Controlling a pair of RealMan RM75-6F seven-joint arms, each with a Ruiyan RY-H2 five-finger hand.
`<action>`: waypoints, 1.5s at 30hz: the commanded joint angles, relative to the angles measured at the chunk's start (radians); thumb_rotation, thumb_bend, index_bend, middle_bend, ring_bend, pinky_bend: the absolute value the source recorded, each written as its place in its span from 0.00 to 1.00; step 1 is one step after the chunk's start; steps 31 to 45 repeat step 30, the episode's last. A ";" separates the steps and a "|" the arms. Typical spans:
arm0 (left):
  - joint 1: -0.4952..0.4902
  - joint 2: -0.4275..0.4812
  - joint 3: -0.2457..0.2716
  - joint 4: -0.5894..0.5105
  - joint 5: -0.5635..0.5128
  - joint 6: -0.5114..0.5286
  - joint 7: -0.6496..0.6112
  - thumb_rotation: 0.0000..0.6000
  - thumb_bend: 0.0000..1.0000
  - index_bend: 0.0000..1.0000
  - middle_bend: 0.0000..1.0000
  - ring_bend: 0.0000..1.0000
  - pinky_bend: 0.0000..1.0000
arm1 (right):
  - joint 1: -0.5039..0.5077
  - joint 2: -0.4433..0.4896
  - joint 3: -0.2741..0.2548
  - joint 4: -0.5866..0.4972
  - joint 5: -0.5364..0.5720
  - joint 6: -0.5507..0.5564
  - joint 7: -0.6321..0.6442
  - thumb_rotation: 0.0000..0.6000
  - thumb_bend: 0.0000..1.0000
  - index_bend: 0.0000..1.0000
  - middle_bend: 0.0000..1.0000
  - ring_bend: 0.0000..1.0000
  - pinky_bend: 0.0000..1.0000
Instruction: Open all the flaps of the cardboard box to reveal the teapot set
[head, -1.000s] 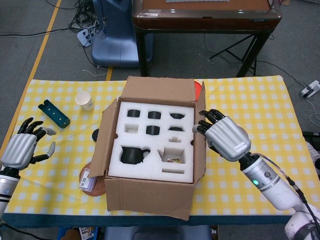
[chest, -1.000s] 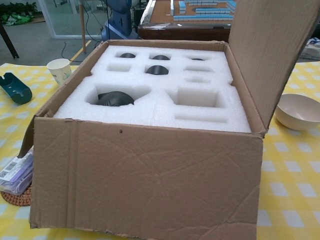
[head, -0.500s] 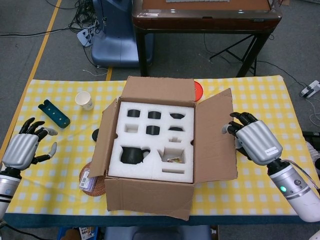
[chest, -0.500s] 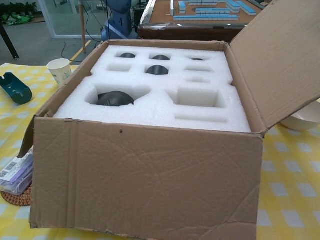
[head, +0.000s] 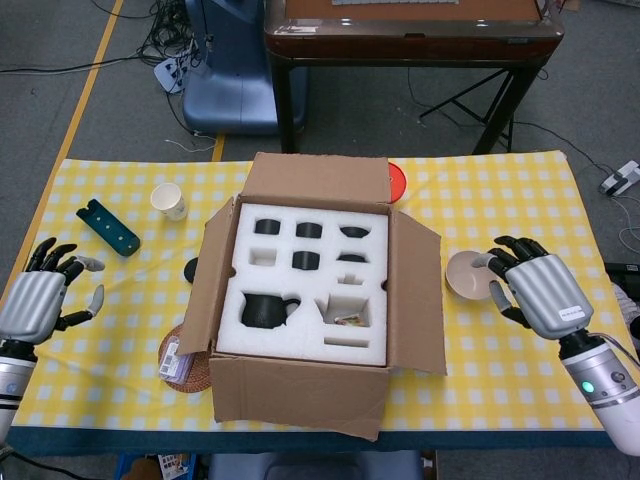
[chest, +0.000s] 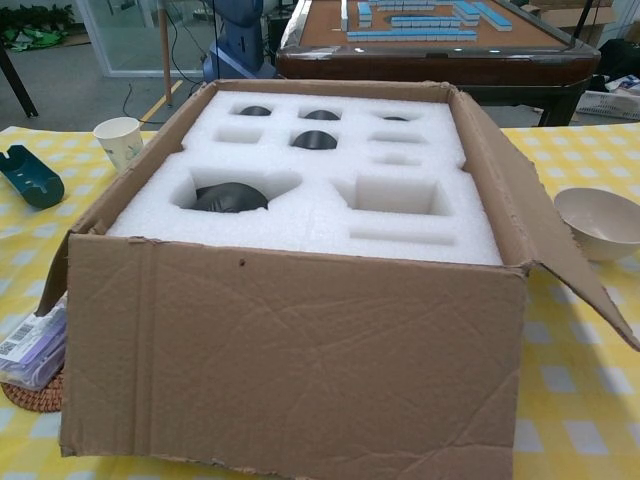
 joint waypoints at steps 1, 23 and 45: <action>0.019 -0.019 0.006 0.019 0.000 0.029 0.018 0.86 0.48 0.41 0.35 0.15 0.00 | -0.044 -0.045 -0.018 0.038 -0.011 0.046 -0.007 1.00 0.50 0.24 0.28 0.19 0.24; 0.199 -0.074 0.098 0.010 0.031 0.206 0.089 1.00 0.48 0.39 0.33 0.15 0.00 | -0.216 -0.239 -0.074 0.256 -0.090 0.202 0.109 1.00 0.50 0.23 0.28 0.19 0.24; 0.236 -0.094 0.107 0.028 0.057 0.246 0.074 1.00 0.48 0.39 0.32 0.15 0.00 | -0.220 -0.223 -0.072 0.226 -0.094 0.181 0.113 1.00 0.50 0.23 0.28 0.19 0.24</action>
